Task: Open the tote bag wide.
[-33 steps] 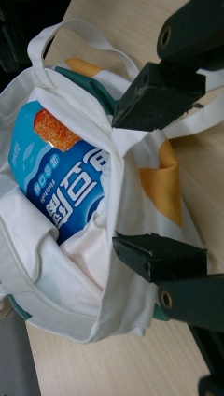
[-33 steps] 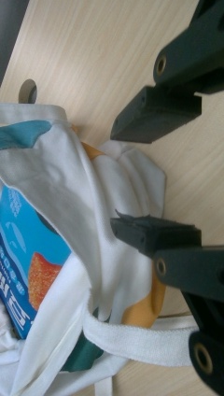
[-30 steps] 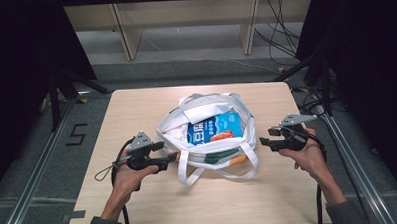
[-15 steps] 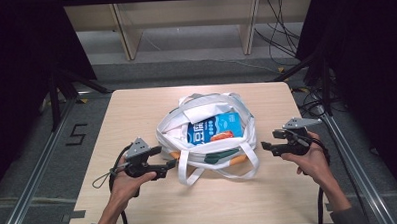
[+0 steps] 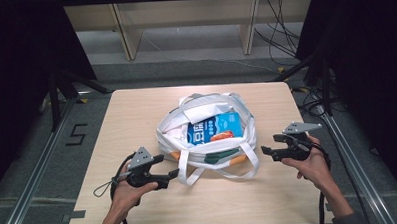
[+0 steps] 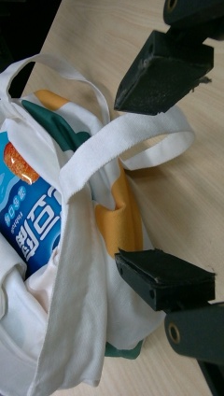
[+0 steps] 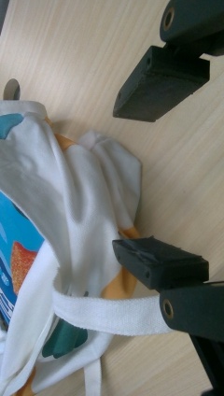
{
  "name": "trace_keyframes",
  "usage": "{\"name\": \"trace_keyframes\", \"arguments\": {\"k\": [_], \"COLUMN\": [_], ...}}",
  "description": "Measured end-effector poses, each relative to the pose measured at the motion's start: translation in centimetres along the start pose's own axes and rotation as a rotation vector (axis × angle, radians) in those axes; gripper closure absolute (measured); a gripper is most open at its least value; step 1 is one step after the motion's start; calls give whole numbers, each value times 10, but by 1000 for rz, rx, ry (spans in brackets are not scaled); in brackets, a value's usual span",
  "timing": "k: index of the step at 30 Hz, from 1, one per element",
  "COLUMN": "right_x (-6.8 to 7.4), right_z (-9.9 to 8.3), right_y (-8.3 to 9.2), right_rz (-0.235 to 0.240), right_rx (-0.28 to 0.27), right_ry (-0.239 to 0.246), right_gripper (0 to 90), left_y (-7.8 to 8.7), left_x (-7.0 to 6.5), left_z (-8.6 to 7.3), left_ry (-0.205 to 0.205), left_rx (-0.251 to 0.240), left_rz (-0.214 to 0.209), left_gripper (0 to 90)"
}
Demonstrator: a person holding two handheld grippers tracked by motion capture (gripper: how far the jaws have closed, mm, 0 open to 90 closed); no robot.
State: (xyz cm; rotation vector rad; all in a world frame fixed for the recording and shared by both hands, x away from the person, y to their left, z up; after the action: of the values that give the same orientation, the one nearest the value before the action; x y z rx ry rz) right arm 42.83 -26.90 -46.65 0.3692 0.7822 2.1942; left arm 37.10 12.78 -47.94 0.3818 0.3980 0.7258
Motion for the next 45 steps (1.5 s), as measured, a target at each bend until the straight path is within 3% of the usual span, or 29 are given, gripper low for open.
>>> {"name": "trace_keyframes", "arguments": {"k": [1, 6, 7, 10, 11, 13, 18, 22, 25, 27, 31, 32, 35, 36, 38, 39, 40, 43, 44, 45], "right_x": [2, 2, 5, 5, 7, 8, 13, 16, 21, 23, 24, 27, 28, 30, 29, 32, 31, 37, 35, 38], "right_z": [-1, -5, -6, -8, -9, -9, -11, -16, -22, -27, -34, -36, -41, -42, -45, -46, -48, -53, -54, -56], "right_y": [0, 1, 3, 2, 2, 3, 6, 10, 12, 12, 12, 12, 12, 13, 14, 15, 15, 17, 17, 18], "right_rz": [-1, 1, 2, 4, 4, 7, 8, 6, 17, 14, 19, 31, 38, 42, 21, 28, 24, 27, 24, 32], "right_rx": [-1, 1, 15, 2, 6, 0, -9, -18, -14, -21, -25, -11, -24, -18, -29, -26, -25, -13, -22, -19], "right_ry": [-22, 15, -12, 20, -2, 23, 9, 10, -9, -4, 17, -4, 10, -7, 5, -14, 12, -18, 16, -10], "right_gripper": [313, 308, 307, 299, 298, 298, 298, 297, 297, 298, 298, 298, 298, 298, 298, 298, 297, 296, 295, 295], "left_y": [0, 0, 0, 1, 1, 2, 2, 3, 4, 5, 8, 8, 11, 11, 12, 11, 12, 12, 13, 14], "left_x": [-1, -7, -8, -10, -10, -10, -13, -18, -21, -21, -19, -20, -20, -20, -20, -21, -20, -21, -21, -21], "left_z": [-1, -6, -7, -9, -10, -11, -16, -20, -24, -26, -30, -31, -34, -35, -38, -39, -41, -43, -44, -44], "left_ry": [-3, -21, -22, -40, -42, -38, -42, -16, -21, -41, -40, -31, -32, -25, -26, -13, -27, -10, -14, -16], "left_rx": [1, 11, 15, 11, 12, 8, 9, 10, 14, 15, 23, 20, 22, 18, 25, 19, 33, 32, 35, 36], "left_rz": [5, -13, -12, -13, -13, -17, -22, -21, -21, -23, -17, -17, -16, -16, -9, -9, -7, -11, -8, -3], "left_gripper": [215, 210, 210, 207, 207, 207, 207, 207, 207, 207, 208, 208, 208, 208, 208, 208, 208, 208, 208, 208]}}
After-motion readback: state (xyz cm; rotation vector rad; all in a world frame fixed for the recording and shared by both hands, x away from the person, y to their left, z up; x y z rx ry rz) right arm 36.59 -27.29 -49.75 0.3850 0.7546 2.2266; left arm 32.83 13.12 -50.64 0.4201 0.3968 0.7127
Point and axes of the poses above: each handheld gripper's, and its own axes: y roughly backward along the jaws, z roughly out of its top, x roughly to its left, the point moved 5 cm from there along -y, roughly forward along the jaws, and after that the axes turned 4 degrees about y, right-handed, at the moved point
